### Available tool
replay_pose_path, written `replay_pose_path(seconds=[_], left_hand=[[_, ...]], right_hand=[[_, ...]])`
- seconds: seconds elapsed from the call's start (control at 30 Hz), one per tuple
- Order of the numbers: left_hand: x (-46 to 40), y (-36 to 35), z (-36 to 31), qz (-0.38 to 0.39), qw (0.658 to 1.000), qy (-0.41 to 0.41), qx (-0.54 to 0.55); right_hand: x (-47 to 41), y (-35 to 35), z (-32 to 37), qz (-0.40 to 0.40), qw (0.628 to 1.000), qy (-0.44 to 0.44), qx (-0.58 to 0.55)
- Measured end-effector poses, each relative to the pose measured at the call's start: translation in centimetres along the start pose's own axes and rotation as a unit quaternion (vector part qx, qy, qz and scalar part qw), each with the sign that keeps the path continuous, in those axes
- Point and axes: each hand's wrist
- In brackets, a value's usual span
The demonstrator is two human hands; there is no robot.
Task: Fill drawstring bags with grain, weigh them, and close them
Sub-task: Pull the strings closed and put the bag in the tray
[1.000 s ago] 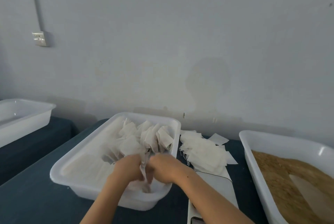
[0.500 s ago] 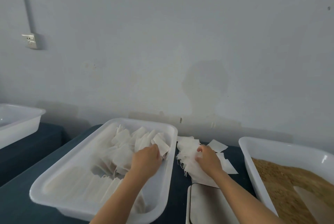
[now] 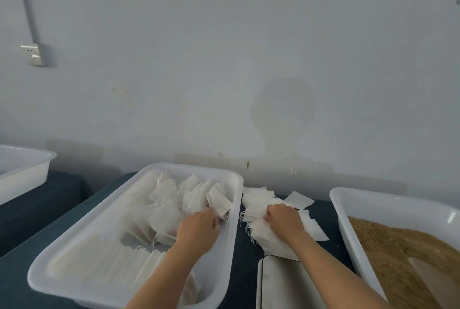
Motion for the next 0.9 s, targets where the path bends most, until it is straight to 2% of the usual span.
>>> replay_pose_path(seconds=[0.13,0.2,0.33,0.43,0.5,0.6,0.73,0.8,0.9], left_hand=[[0.1,-0.2,0.1,-0.008,1.0,-0.005,0.0],[0.2,-0.2,0.0,-0.018,1.0,-0.005,0.003],[0.1,0.6,-1.0,-0.067,0.997,-0.015,0.043],[-0.3,1.8,-3.5,-0.104,0.989,-0.06,0.083],[-0.5,2.4,-6.1,-0.092,0.98,-0.086,0.155],[-0.7,2.4,-10.9,-0.017,0.948,-0.107,0.301],[0.4,0.6,-17.5,0.098,0.871,-0.16,0.455],[1.1,-0.8,-20.5,0.12,0.849,-0.19,0.478],[2.1,-2.8,-24.3,0.114,0.827,-0.201,0.513]], right_hand=[[0.4,0.6,0.1,0.014,0.995,0.044,0.083],[0.7,1.2,0.2,-0.018,0.996,0.034,0.08],[1.7,4.6,-0.8,-0.134,0.989,-0.014,-0.057],[3.5,8.2,-2.4,-0.153,0.963,-0.048,-0.215],[5.2,10.3,-3.8,-0.153,0.927,-0.066,-0.335],[8.3,12.7,-6.6,-0.14,0.878,-0.075,-0.451],[12.7,13.7,-10.3,-0.098,0.818,-0.135,-0.551],[15.0,13.6,-12.0,-0.074,0.796,-0.155,-0.581],[18.0,13.2,-14.4,-0.023,0.791,-0.137,-0.596]])
Point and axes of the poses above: each hand's wrist, its own x-axis away from the middle knuckle, its own y-axis out of the back of the hand, z = x × y, and after that the axes turned 5 degrees about z, right-handed
